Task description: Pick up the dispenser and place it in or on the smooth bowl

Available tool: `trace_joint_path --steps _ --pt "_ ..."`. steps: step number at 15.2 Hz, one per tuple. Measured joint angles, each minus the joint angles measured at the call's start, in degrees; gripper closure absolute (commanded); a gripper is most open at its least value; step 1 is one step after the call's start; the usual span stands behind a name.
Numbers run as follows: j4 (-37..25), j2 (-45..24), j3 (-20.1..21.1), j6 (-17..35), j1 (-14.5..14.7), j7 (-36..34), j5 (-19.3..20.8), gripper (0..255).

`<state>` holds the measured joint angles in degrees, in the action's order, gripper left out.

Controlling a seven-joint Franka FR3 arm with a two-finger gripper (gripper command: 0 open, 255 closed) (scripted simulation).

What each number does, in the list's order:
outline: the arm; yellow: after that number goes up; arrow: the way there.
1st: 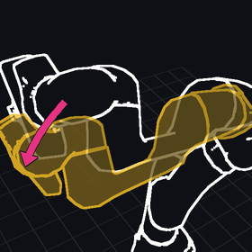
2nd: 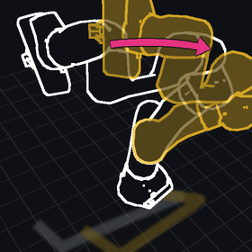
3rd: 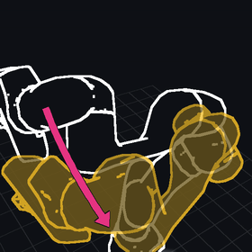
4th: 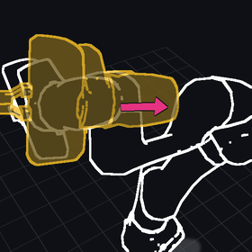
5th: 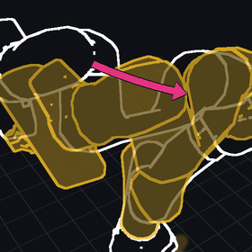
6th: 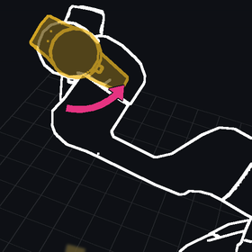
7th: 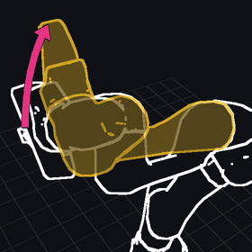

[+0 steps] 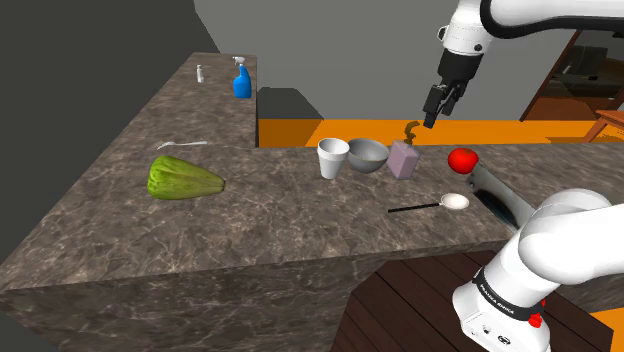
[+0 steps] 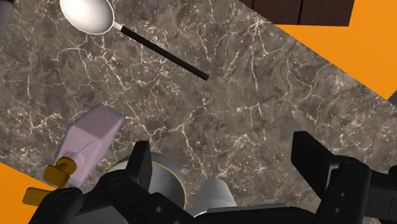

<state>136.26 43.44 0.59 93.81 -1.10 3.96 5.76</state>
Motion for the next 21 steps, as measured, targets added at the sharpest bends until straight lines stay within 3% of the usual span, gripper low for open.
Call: trace_joint_path --steps 3,10,21 --pt "-0.68 -2.66 -0.76 1.42 -0.67 -0.26 0.17 0" --pt "-5.78 -16.95 -5.1 7.41 -3.98 -1.09 0.46 0" --pt "-19.69 -41.1 -11.5 12.02 -8.41 -1.12 -3.03 0"
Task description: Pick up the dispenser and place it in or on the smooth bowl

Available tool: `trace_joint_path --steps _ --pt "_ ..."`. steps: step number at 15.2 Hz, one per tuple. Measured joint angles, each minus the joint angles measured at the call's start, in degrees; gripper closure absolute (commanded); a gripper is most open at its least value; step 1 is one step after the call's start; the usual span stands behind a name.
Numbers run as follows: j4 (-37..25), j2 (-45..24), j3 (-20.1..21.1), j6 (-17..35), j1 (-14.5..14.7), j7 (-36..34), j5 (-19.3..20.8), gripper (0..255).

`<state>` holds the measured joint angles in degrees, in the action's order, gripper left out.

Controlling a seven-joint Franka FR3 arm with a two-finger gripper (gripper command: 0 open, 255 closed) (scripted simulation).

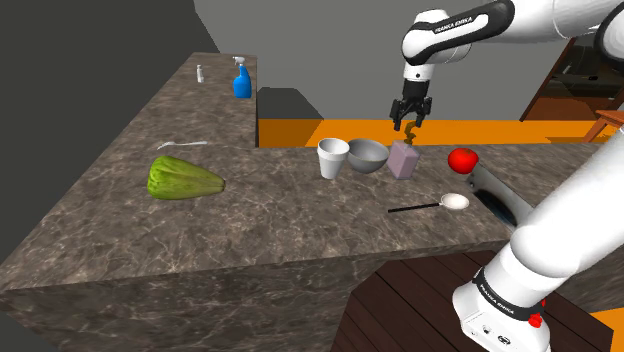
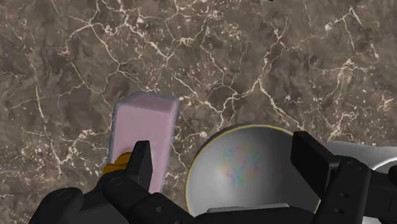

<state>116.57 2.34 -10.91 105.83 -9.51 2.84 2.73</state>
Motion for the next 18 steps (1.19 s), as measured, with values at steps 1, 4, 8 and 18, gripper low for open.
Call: trace_joint_path --steps 1,4,8,18 --pt "-2.08 -2.79 -0.38 0.22 -0.33 -0.08 -0.72 0" --pt "-6.46 -9.16 -1.86 0.45 -2.0 0.49 -2.49 0" --pt "-14.36 -18.26 -3.27 -0.86 -4.49 0.97 -5.28 0" --pt "-17.44 -26.87 -3.86 2.36 -6.92 1.2 -8.11 0"
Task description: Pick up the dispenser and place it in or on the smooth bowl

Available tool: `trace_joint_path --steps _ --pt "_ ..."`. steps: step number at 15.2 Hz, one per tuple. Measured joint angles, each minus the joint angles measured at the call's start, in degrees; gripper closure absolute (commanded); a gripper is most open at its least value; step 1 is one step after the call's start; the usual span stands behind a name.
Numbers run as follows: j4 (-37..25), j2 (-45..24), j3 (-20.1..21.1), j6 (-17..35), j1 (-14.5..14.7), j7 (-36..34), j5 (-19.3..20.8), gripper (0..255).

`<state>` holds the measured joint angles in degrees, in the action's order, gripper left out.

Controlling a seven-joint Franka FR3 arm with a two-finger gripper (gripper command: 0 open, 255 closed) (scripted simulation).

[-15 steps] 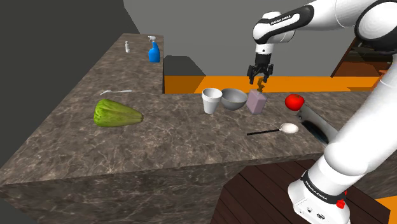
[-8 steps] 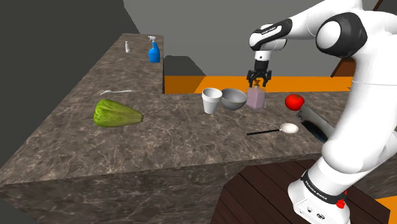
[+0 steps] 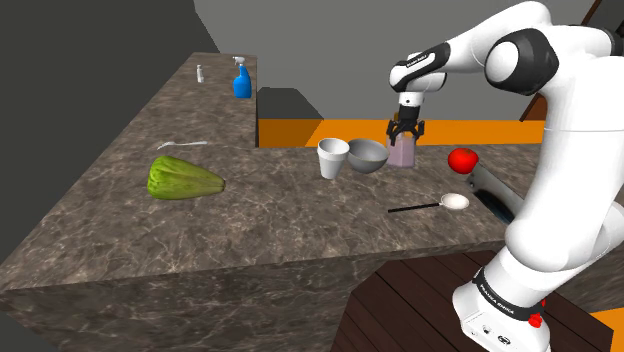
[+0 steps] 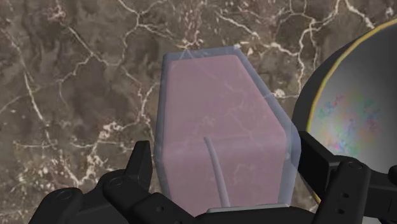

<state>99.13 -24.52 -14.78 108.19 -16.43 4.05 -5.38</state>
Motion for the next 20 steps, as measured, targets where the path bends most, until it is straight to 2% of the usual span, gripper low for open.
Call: trace_joint_path --steps 7,8,20 --pt "1.2 -0.02 0.02 1.24 0.03 0.06 -0.05 0" --pt "1.2 -0.02 0.02 1.24 0.03 0.06 -0.05 255" --pt "1.13 0.58 -0.04 0.62 0.11 -0.04 0.09 255"
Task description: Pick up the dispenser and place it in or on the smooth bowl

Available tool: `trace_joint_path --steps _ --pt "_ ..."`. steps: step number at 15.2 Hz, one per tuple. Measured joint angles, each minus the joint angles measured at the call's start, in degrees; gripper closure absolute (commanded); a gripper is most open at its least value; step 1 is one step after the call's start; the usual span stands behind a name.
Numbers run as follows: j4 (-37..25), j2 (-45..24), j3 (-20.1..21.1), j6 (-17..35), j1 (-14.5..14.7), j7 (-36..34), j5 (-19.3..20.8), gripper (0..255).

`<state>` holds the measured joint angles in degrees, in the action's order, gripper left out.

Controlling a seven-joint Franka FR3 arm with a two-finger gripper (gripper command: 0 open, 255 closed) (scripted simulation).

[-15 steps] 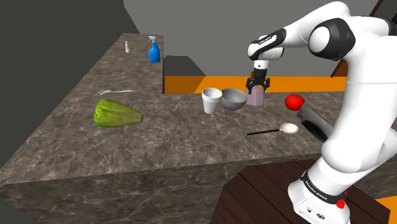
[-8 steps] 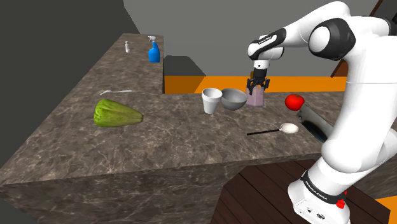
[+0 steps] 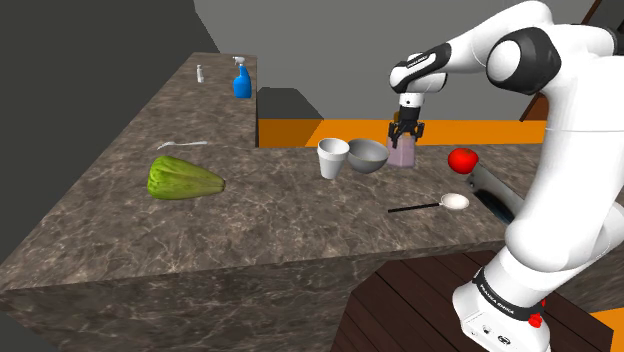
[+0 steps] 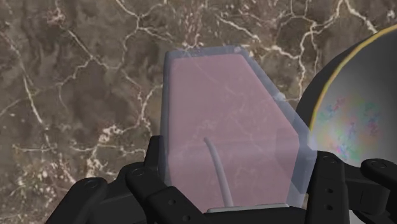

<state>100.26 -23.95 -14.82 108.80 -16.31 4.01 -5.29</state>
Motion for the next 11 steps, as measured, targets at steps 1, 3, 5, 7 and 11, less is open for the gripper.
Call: trace_joint_path --steps 1,3,5,7,11 --pt "-0.33 0.29 -0.08 -0.64 -0.05 0.05 0.11 255" --pt "-1.05 0.72 -0.11 -1.77 0.02 -0.11 0.23 255" --pt "-1.45 1.64 -0.2 -3.06 0.12 -0.26 0.47 255" --pt "-2.27 2.14 -0.31 -4.37 0.09 -0.26 0.64 255" --pt "-4.2 3.07 -0.38 -7.19 0.18 -0.53 0.89 255"
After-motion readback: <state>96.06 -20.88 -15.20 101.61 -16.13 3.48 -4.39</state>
